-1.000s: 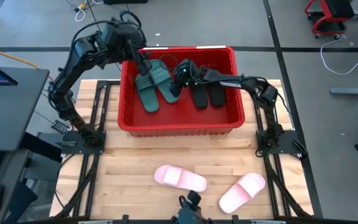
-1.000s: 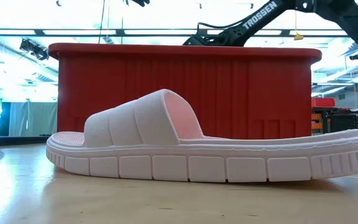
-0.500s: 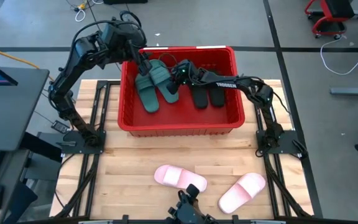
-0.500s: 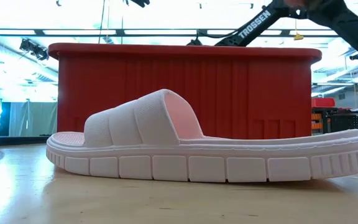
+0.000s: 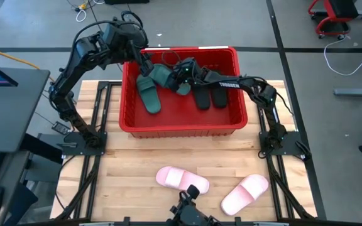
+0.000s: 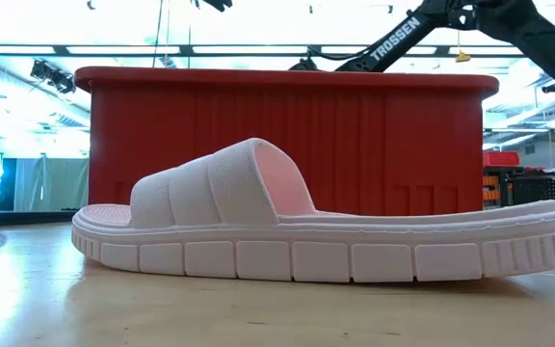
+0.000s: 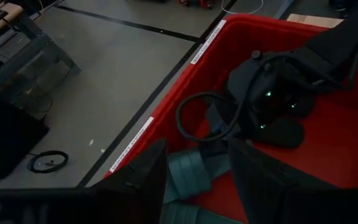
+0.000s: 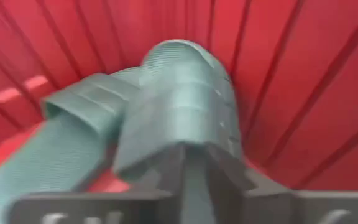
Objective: Pick and place slides into bin
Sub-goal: Put the green slide into the container
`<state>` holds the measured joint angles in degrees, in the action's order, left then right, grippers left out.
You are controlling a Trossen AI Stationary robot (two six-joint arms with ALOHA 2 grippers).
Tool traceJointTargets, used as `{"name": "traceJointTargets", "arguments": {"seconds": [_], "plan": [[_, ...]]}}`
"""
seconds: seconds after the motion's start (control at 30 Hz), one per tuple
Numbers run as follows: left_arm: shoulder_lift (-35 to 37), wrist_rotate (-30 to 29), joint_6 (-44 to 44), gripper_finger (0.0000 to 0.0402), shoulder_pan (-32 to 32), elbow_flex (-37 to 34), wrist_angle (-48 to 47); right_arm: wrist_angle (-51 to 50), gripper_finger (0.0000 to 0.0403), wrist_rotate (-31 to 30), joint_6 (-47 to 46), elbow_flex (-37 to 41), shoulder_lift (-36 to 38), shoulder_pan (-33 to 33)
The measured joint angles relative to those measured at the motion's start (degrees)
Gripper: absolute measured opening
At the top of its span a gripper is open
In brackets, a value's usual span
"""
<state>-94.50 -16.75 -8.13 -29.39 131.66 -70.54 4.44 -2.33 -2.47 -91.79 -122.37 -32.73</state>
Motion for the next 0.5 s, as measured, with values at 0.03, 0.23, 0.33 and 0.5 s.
{"name": "traceJointTargets", "arguments": {"seconds": [0.03, 0.23, 0.33, 0.5], "plan": [[0.0, 0.0, 0.0, 0.0175, 0.0, 0.0, 0.0, -0.2, 0.0056, 0.6, -1.0, 0.0, 0.0, 0.0], [0.0, 0.0, 0.0, 0.0174, 0.0, 0.0, 0.0, -5.4, 0.0012, 1.6, -8.3, -0.1, 0.2, 0.1], [0.0, 0.0, 0.0, 0.0177, 0.0, 0.0, 0.0, -11.0, 0.0004, 1.8, -10.8, -0.1, 0.2, 0.0], [0.0, 0.0, 0.1, 0.0175, 0.0, 0.0, -0.4, -16.9, 0.0004, -5.9, -10.5, -0.1, 0.2, 0.0]]}}
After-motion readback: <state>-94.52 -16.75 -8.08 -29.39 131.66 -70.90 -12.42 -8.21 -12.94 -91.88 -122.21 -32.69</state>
